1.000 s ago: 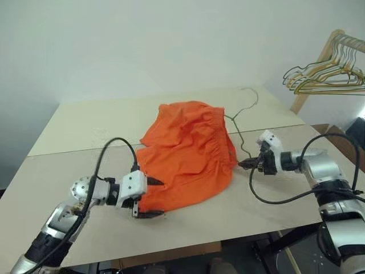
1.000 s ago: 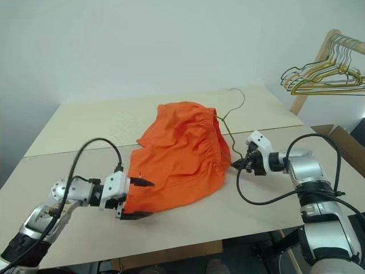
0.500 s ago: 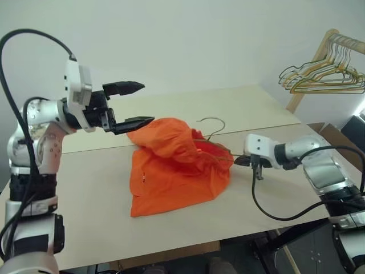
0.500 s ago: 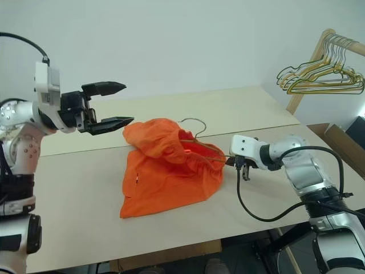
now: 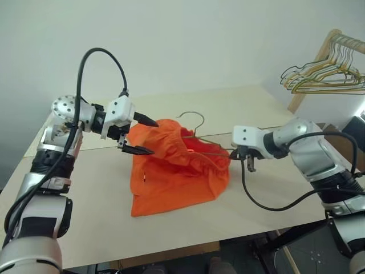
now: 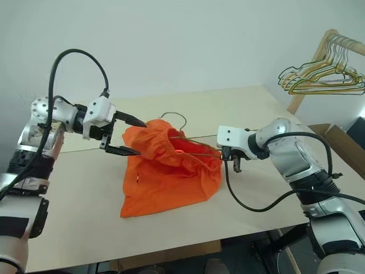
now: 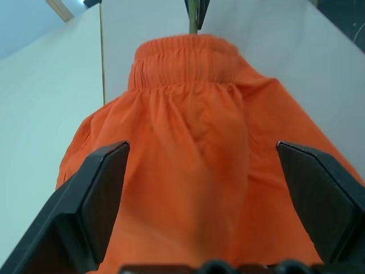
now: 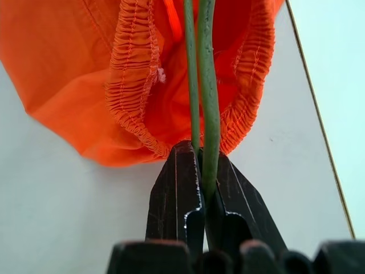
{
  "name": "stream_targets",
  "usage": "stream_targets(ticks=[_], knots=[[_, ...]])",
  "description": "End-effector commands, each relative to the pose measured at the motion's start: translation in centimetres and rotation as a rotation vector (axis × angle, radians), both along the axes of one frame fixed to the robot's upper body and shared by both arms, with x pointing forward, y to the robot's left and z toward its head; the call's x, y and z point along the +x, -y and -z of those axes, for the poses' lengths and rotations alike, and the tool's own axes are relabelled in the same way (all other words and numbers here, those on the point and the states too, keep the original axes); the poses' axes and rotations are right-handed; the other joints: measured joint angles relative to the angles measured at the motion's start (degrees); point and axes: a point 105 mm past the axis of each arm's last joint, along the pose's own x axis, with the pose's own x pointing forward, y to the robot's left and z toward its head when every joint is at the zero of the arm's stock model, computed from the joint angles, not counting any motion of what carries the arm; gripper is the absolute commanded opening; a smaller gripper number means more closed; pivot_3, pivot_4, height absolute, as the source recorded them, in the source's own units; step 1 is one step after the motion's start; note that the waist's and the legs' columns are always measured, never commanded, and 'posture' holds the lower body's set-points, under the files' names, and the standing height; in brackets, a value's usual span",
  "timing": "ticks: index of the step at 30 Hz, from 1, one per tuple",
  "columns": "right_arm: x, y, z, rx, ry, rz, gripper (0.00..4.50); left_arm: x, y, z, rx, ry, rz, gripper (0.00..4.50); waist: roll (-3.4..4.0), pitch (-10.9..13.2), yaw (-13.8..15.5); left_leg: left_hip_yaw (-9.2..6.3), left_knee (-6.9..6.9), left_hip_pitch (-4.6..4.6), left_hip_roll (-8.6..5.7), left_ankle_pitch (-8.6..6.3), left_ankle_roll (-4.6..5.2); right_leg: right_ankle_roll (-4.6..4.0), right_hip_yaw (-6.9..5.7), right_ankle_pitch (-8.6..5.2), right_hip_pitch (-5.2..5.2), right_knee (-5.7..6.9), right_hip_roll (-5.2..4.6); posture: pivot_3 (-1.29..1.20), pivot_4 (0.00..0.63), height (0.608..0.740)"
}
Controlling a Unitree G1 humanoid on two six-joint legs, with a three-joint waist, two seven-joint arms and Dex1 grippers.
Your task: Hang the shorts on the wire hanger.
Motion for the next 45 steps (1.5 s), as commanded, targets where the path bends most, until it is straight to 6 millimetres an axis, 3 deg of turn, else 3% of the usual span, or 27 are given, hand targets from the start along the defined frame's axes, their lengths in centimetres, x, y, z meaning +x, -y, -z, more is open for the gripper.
stream_targets(ticks=[1,8,11,24,28,33,37,41,45], knots=[[0.0,-1.0,-1.7,-0.007,0.069,-0.040,0.00,0.7,0.7,-0.9,0.009,0.040,0.016,4.47,0.00,0.00,-0.01,0.00,0.01,0.00,0.00,0.00,0.00,0.00,0.00,0.00,0.00,0.02,0.00,-0.08,0.000,0.740],[-0.1,-2.1,-2.6,-0.005,0.102,-0.074,0.00,0.9,1.8,-0.3,0.034,-0.008,0.065,4.47,-0.02,0.01,-0.20,0.01,0.04,-0.02,0.00,0.00,0.02,0.00,0.01,0.00,-0.02,0.08,0.01,-0.08,0.000,0.740],[0.0,-2.6,-3.1,-0.009,0.125,-0.091,0.00,1.3,2.4,-0.3,0.030,-0.040,0.063,3.92,-0.02,0.01,-0.49,0.01,0.07,-0.02,0.02,-0.01,0.03,0.01,0.00,0.00,-0.02,0.08,0.02,-0.09,0.000,0.740],[0.2,-3.6,-3.3,-0.018,0.192,-0.115,0.00,1.4,2.3,0.7,0.078,-0.059,0.067,0.02,-0.03,0.02,-1.39,-0.01,0.24,-0.06,0.08,-0.05,0.08,0.03,0.01,-0.01,-0.03,0.15,0.07,-0.09,0.000,0.740],[0.4,-4.5,-3.5,0.043,0.223,-0.126,0.00,1.6,1.8,0.5,0.102,-0.001,0.056,0.02,-0.03,0.02,-1.40,-0.01,0.24,-0.06,0.09,-0.03,0.06,0.03,0.02,0.00,-0.04,0.15,0.09,-0.09,0.000,0.740],[0.6,-4.1,-4.4,0.119,0.186,-0.084,1.27,1.6,0.3,-0.9,0.105,0.066,0.044,0.00,-0.03,0.02,-1.42,-0.01,0.25,-0.07,0.08,-0.03,0.06,0.03,0.03,0.00,-0.06,0.16,0.08,-0.09,0.000,0.740],[1.8,-0.9,-6.4,0.161,0.235,0.002,2.70,1.7,-1.2,-2.0,0.128,0.111,0.008,0.00,-0.06,0.04,-1.26,-0.03,0.28,-0.10,0.04,-0.04,0.07,0.04,0.01,0.00,-0.05,0.15,0.05,-0.08,0.000,0.740],[1.6,1.9,-8.0,0.260,0.281,0.048,3.96,2.0,-2.7,-2.9,0.118,0.134,-0.047,0.00,-0.08,0.07,-1.28,-0.03,0.28,-0.13,0.03,-0.06,0.12,0.05,-0.01,0.00,-0.06,0.10,0.03,-0.08,0.000,0.740],[0.7,3.2,-7.7,0.410,0.175,0.117,3.96,1.9,-3.4,-3.9,0.090,0.150,-0.070,0.00,-0.12,0.08,-1.37,0.01,0.29,-0.10,0.09,-0.08,0.15,0.05,0.03,0.00,-0.04,0.13,0.05,-0.08,0.000,0.740]])
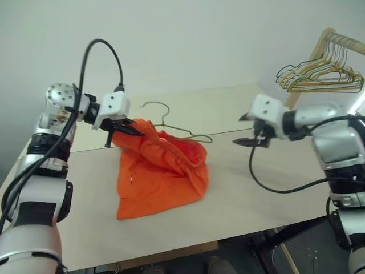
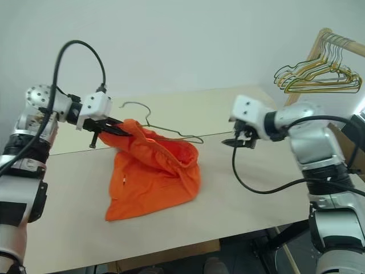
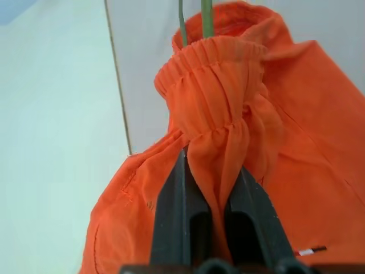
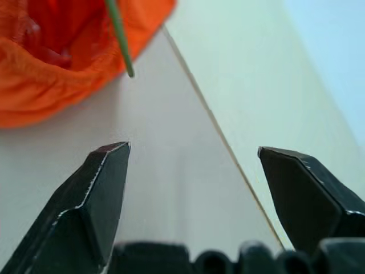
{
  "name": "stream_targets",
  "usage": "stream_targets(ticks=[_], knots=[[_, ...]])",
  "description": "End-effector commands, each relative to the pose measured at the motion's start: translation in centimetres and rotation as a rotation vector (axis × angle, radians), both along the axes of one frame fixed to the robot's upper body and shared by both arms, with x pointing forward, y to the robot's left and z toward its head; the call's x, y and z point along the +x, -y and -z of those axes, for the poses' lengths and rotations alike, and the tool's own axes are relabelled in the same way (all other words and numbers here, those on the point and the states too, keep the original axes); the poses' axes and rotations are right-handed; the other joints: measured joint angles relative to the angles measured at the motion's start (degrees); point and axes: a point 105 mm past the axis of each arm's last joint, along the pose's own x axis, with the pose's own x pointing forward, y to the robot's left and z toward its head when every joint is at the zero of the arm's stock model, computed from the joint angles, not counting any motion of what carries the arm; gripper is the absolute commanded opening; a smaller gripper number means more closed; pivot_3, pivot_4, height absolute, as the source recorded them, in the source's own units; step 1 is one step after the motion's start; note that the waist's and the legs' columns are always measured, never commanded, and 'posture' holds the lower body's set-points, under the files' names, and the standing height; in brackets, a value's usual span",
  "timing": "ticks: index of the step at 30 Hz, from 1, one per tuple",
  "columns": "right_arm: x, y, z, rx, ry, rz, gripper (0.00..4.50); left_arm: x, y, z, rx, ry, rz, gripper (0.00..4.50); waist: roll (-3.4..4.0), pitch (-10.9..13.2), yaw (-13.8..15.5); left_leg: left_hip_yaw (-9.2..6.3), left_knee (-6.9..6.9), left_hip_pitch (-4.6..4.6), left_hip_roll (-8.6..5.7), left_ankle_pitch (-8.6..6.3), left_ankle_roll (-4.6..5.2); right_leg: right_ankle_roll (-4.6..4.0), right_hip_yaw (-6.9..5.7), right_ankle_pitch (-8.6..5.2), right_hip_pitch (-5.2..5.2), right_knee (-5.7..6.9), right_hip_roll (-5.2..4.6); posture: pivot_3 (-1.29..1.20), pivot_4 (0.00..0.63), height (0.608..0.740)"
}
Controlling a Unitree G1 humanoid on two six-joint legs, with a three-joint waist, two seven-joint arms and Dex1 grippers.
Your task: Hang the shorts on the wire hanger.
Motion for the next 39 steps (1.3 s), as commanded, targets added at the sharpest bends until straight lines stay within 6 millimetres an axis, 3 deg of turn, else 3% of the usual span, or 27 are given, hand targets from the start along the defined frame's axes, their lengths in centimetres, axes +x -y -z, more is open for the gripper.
stream_targets(ticks=[1,3,7,10,14,19,26,29,38,39], knots=[[-1.1,0.5,0.2,0.119,-0.071,-0.001,3.96,-0.1,-0.5,-2.8,-0.037,0.078,-0.006,0.00,-0.02,0.00,0.01,-0.01,0.01,0.01,0.05,-0.02,0.04,0.00,-0.01,0.00,0.04,-0.01,0.04,-0.08,0.000,0.740],[-1.9,-0.2,2.1,0.167,-0.148,-0.011,3.96,-0.2,-0.7,-3.3,-0.040,0.089,-0.011,0.00,-0.02,0.00,0.01,0.00,0.03,0.03,0.07,-0.23,0.41,0.00,0.01,0.00,0.03,0.06,0.05,-0.06,0.000,0.740],[-3.7,-4.0,5.7,0.335,-0.368,-0.019,3.96,-0.5,-1.2,-3.6,-0.026,0.096,-0.022,0.00,-0.02,0.00,-0.01,-0.02,0.03,0.03,0.15,-0.24,0.41,-0.01,0.12,0.00,0.01,0.22,0.17,-0.04,0.000,0.740],[-5.4,-6.8,7.0,0.412,-0.434,-0.019,3.96,-0.7,-1.5,-3.4,-0.016,0.091,-0.030,0.00,-0.03,0.01,0.32,-0.03,0.08,0.01,0.12,-0.23,0.40,-0.01,0.15,0.00,-0.12,0.62,0.14,-0.03,0.000,0.740],[-6.2,-9.0,7.8,0.478,-0.466,0.032,3.96,-1.0,-1.5,-3.2,-0.016,0.083,-0.032,0.00,-0.05,0.02,0.94,-0.06,0.10,-0.01,0.06,-0.22,0.39,-0.01,0.12,0.00,-0.16,0.64,0.11,-0.03,0.000,0.740],[-5.0,-11.3,9.7,0.485,-0.441,0.134,3.96,-1.2,-1.5,-3.0,-0.031,0.075,-0.033,0.00,-0.10,0.02,1.44,-0.06,0.12,0.01,0.02,0.01,-0.03,0.00,0.09,0.00,-0.15,0.63,0.13,-0.04,0.000,0.740],[-3.4,-12.7,10.8,0.465,-0.411,0.198,3.96,-1.2,-1.6,-2.5,-0.047,0.068,-0.044,0.00,-0.13,0.02,1.15,-0.05,0.11,0.02,-0.01,0.04,-0.07,0.00,0.09,0.00,-0.15,0.65,0.13,-0.04,0.000,0.740],[-2.3,-12.3,11.1,0.477,-0.390,0.286,3.37,-1.3,-1.7,-2.3,-0.057,0.067,-0.054,0.00,-0.13,0.02,0.64,-0.06,0.11,0.02,0.01,0.06,-0.10,0.00,0.09,0.00,-0.16,0.67,0.16,-0.03,0.000,0.740],[-2.1,-11.9,10.8,0.513,-0.401,0.306,0.23,-1.4,-2.1,-1.7,-0.063,0.050,-0.066,0.00,-0.14,0.02,-0.08,-0.08,0.10,0.03,0.03,0.07,-0.12,0.00,0.10,0.00,-0.16,0.69,0.17,-0.04,0.000,0.740],[-2.1,-11.8,10.8,0.513,-0.400,0.308,0.07,-1.5,-2.1,-1.7,-0.064,0.049,-0.066,0.00,-0.14,0.02,-0.09,-0.09,0.10,0.03,0.03,0.07,-0.12,0.00,0.10,0.00,-0.16,0.69,0.17,-0.04,0.000,0.740]])
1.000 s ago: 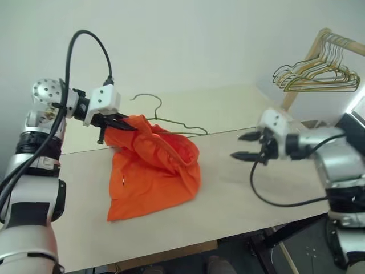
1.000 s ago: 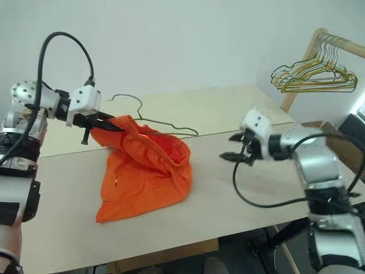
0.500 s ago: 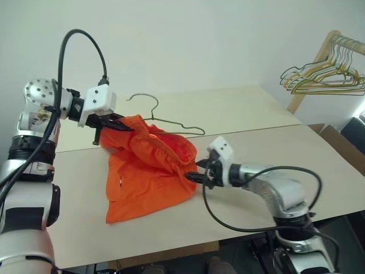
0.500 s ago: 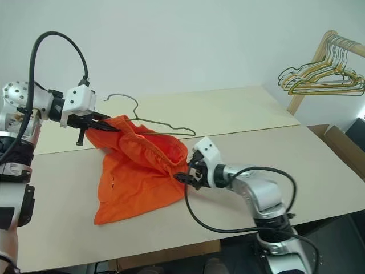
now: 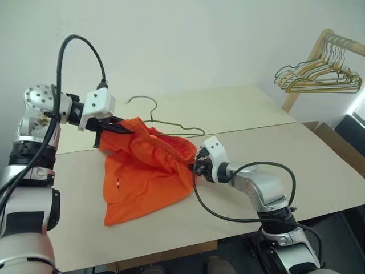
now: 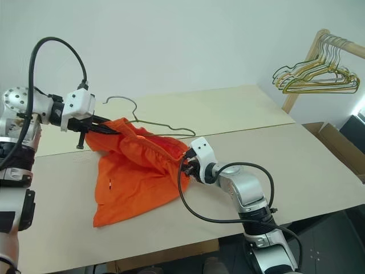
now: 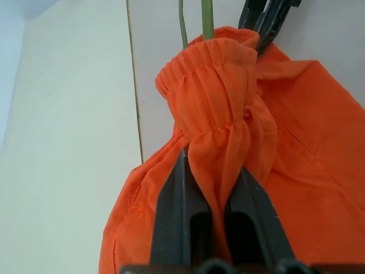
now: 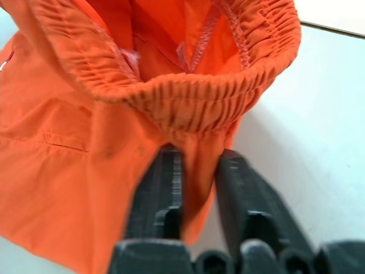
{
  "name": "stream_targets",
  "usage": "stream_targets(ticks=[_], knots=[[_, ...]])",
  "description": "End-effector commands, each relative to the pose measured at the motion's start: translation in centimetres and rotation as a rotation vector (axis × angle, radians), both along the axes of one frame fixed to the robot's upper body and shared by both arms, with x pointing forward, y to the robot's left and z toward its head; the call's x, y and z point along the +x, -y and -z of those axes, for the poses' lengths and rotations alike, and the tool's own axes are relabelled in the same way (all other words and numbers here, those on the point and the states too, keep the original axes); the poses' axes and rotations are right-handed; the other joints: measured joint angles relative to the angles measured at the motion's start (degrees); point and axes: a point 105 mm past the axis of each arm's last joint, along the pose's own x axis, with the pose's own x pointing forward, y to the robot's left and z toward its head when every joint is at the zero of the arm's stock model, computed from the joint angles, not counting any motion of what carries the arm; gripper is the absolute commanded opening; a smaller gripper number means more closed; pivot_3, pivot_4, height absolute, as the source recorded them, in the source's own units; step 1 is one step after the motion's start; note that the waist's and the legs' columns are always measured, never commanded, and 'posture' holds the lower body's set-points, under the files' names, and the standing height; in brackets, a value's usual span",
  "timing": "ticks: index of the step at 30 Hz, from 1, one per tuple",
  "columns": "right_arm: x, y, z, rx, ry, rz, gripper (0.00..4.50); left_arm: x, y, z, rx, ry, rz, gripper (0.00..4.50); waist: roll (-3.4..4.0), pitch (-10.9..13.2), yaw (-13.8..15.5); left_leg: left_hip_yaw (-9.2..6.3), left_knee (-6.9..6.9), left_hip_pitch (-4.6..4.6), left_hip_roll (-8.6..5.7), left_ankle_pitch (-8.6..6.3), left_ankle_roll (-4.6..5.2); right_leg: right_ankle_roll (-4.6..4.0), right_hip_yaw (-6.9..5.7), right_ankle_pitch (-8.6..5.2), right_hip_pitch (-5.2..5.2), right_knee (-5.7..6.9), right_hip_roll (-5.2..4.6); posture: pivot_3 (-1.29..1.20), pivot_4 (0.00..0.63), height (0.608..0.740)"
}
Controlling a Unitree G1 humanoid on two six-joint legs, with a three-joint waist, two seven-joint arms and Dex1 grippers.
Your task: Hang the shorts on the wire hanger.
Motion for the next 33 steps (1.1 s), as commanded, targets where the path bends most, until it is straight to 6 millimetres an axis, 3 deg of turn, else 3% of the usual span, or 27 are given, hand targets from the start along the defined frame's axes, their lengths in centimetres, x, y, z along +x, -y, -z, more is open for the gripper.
stream_targets(ticks=[1,15,22,27,30,33], knots=[[0.5,0.4,-2.0,0.034,0.074,0.010,0.07,-0.1,-0.2,-1.8,-0.038,0.061,0.000,0.00,0.00,0.00,0.00,-0.01,0.00,0.00,0.00,0.00,0.00,0.00,0.00,0.00,0.00,0.00,0.01,-0.04,0.000,0.740],[3.4,6.9,-5.1,-0.075,0.184,0.145,0.07,-0.5,-1.6,-1.5,0.006,0.047,-0.021,0.00,-0.01,0.00,0.04,0.02,-0.01,0.00,0.03,-0.01,0.02,0.00,0.01,0.00,0.01,-0.03,0.02,-0.04,0.000,0.740],[3.2,8.3,-7.7,-0.239,0.427,0.061,0.07,-0.2,-2.6,0.0,0.101,0.030,-0.070,0.00,-0.01,0.00,0.09,0.03,-0.01,-0.01,0.02,-0.03,0.06,0.00,0.01,0.00,0.02,-0.06,0.01,-0.04,0.000,0.740],[1.2,7.0,-11.0,-0.372,0.634,-0.197,0.07,0.7,-2.7,1.6,0.133,0.042,-0.125,0.00,-0.02,0.01,0.27,0.04,0.00,0.00,0.03,-0.26,0.46,0.01,-0.01,-0.01,0.04,-0.09,0.01,-0.06,0.000,0.740],[-0.4,5.0,-12.5,-0.507,0.748,-0.421,0.07,1.5,-0.5,1.7,0.011,0.062,-0.127,0.00,-0.01,0.02,0.17,0.06,0.01,0.00,0.04,-0.29,0.50,0.02,0.00,-0.01,0.05,-0.10,0.01,-0.07,0.000,0.740],[0.3,3.1,-14.5,-0.575,0.820,-0.486,0.07,1.6,1.5,2.1,-0.081,0.045,-0.099,0.00,-0.01,0.02,-0.03,0.09,0.09,0.02,0.05,-0.30,0.53,0.02,0.00,-0.01,0.10,-0.11,0.01,-0.09,0.000,0.740]])
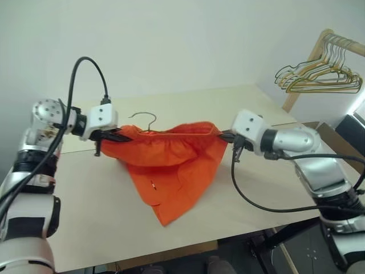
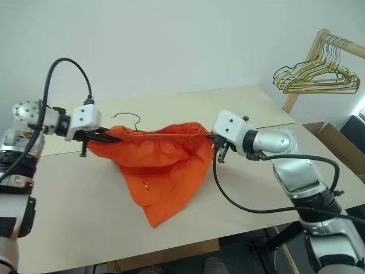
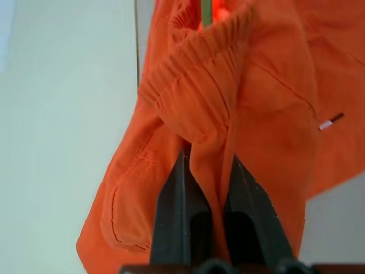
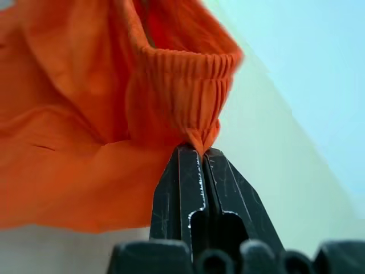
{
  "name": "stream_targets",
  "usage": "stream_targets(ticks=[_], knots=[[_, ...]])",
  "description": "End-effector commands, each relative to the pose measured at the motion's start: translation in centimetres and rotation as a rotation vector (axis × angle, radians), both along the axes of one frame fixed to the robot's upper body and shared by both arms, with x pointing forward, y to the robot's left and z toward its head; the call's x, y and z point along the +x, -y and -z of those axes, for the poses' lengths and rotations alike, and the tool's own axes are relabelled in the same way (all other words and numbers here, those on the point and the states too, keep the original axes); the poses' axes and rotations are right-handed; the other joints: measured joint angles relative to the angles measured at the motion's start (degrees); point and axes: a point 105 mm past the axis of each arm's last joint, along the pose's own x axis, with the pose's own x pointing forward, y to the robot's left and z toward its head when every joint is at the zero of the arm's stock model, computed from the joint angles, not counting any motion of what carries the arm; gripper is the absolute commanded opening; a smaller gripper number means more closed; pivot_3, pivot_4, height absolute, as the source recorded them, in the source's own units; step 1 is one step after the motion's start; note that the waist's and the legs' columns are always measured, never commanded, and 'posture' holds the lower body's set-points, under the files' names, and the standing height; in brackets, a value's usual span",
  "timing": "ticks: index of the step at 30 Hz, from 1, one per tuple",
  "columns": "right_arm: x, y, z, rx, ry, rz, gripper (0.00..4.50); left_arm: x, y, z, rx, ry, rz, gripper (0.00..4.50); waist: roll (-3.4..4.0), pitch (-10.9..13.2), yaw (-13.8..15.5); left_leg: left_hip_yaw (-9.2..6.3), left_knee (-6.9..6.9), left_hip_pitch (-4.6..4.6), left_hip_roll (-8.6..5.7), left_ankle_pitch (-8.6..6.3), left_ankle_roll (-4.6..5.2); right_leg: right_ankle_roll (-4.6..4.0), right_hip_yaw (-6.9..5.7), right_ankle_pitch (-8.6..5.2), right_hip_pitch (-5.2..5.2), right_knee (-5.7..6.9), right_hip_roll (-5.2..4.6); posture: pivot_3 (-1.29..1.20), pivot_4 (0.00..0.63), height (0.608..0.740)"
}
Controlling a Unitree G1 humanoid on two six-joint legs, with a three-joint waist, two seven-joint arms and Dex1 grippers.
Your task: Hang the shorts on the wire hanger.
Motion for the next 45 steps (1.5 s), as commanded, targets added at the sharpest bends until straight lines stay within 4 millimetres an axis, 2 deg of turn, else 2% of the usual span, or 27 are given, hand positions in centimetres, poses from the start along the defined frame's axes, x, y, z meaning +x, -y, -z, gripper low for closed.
stream_targets(ticks=[1,4,6,13,16,19,25,33,37,45], knots=[[-0.1,-2.3,-3.1,-0.100,0.143,-0.109,0.07,0.1,1.7,-1.1,-0.094,0.052,0.021,0.00,0.00,0.00,-0.27,0.00,-0.01,0.01,0.02,0.00,0.00,0.00,0.01,0.00,0.00,0.01,0.03,-0.09,0.000,0.740],[-0.1,-3.3,-3.6,-0.163,0.187,-0.166,0.07,0.1,2.5,-0.9,-0.129,0.056,0.027,0.00,0.00,0.00,-0.77,-0.03,-0.07,-0.01,0.10,0.03,-0.07,-0.01,0.00,0.00,-0.07,0.00,0.09,-0.09,0.000,0.740],[0.2,-3.6,-3.5,-0.202,0.205,-0.179,0.07,0.0,2.7,-0.9,-0.149,0.058,0.020,0.00,-0.01,0.00,-1.02,-0.01,-0.08,-0.06,0.06,0.24,-0.45,-0.01,0.02,0.00,-0.11,0.00,0.03,-0.08,0.000,0.740],[1.5,-3.1,-2.4,-0.296,0.251,-0.170,0.07,-0.5,2.8,-1.7,-0.224,0.078,0.034,0.00,-0.01,0.00,-1.32,-0.03,-0.06,-0.06,-0.05,0.24,-0.44,0.00,0.01,0.01,-0.12,0.01,-0.10,-0.08,0.000,0.740],[2.2,-2.9,-2.6,-0.287,0.285,-0.141,0.07,-1.0,2.6,-1.6,-0.207,0.061,0.059,0.00,-0.01,0.00,-1.40,-0.03,-0.08,-0.07,-0.04,0.27,-0.48,0.00,0.03,0.01,-0.16,0.04,-0.09,-0.08,0.000,0.740],[2.6,-2.7,-2.9,-0.282,0.300,-0.124,0.64,-1.5,2.6,-1.5,-0.189,0.038,0.087,0.00,-0.01,0.00,-1.49,-0.02,-0.08,-0.07,-0.04,0.28,-0.51,-0.01,0.04,0.01,-0.16,0.05,-0.09,-0.09,0.000,0.740],[2.0,-2.4,-2.9,-0.278,0.262,-0.166,2.54,-1.4,3.2,-2.1,-0.206,0.051,0.110,0.00,0.00,0.00,-1.49,-0.04,-0.08,-0.07,-0.05,0.28,-0.51,0.00,0.03,0.01,-0.16,0.04,-0.09,-0.09,0.000,0.740],[2.0,-1.8,-3.0,-0.116,0.033,-0.155,2.54,-2.0,3.8,-2.6,-0.212,0.078,0.202,0.00,0.00,0.00,-1.67,-0.04,-0.08,-0.07,-0.02,0.28,-0.51,-0.01,0.04,0.01,-0.15,0.04,-0.09,-0.11,0.000,0.740],[0.7,-1.7,-3.1,-0.070,-0.134,-0.242,2.54,-2.3,4.4,-3.3,-0.228,0.101,0.257,0.00,0.00,0.00,-1.73,-0.06,-0.08,-0.08,-0.02,0.28,-0.50,-0.01,0.03,0.01,-0.15,0.01,-0.10,-0.11,0.000,0.740],[0.5,-2.1,-2.7,-0.050,-0.237,-0.252,2.54,-2.3,5.1,-4.4,-0.258,0.118,0.302,0.00,0.00,0.00,-2.04,-0.07,-0.09,-0.08,-0.02,0.27,-0.49,-0.01,0.01,0.01,-0.16,0.03,-0.16,-0.10,0.000,0.740]])
